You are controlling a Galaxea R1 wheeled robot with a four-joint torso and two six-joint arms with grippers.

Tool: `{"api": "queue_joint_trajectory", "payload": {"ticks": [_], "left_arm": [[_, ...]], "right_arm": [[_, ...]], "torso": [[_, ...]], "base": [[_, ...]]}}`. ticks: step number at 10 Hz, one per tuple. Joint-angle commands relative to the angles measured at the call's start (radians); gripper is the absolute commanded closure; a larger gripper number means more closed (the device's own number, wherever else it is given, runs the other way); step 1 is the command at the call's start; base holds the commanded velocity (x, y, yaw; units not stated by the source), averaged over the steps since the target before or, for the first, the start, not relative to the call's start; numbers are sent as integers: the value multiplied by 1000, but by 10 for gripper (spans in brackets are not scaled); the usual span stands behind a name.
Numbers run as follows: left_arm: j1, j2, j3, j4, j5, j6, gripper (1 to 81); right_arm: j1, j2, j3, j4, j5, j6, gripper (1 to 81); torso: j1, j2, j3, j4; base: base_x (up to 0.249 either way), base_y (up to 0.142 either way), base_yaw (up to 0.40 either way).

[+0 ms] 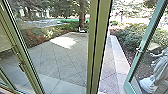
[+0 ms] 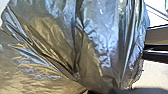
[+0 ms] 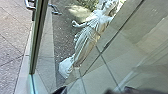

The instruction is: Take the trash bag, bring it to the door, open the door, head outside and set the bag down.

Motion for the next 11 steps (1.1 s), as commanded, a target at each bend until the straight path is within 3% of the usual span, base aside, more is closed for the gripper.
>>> {"api": "queue_joint_trajectory", "payload": {"ticks": [1, 4, 5, 7, 9, 11], "left_arm": [[-15, 0, 8, 0, 73, 4, 811], [-18, 2, 9, 1, 73, 4, 811], [-19, 6, 9, 3, 73, 4, 811], [-22, 14, 6, 11, 73, 4, 811], [-25, 14, 3, 14, 73, 4, 811], [-25, 12, 3, 15, 73, 5, 811]], "right_arm": [[115, 29, -28, 214, -100, 2, 10], [76, 31, -19, 405, -189, -3, 10], [48, 12, 21, 480, -241, -41, 10], [-81, -11, 67, 612, -253, -95, 10], [-215, -37, 140, 747, -261, -210, 10], [-348, -54, 218, 822, -241, -259, 10]], "torso": [[0, 0, 0, 0], [0, 0, 0, 0], [0, 0, 0, 0], [0, 0, 0, 0], [0, 0, 0, 0], [0, 0, 0, 0]], "base": [[0, 0, 0], [0, 0, 0], [0, 0, 0], [0, 0, 0], [0, 0, 0], [0, 0, 0]]}}
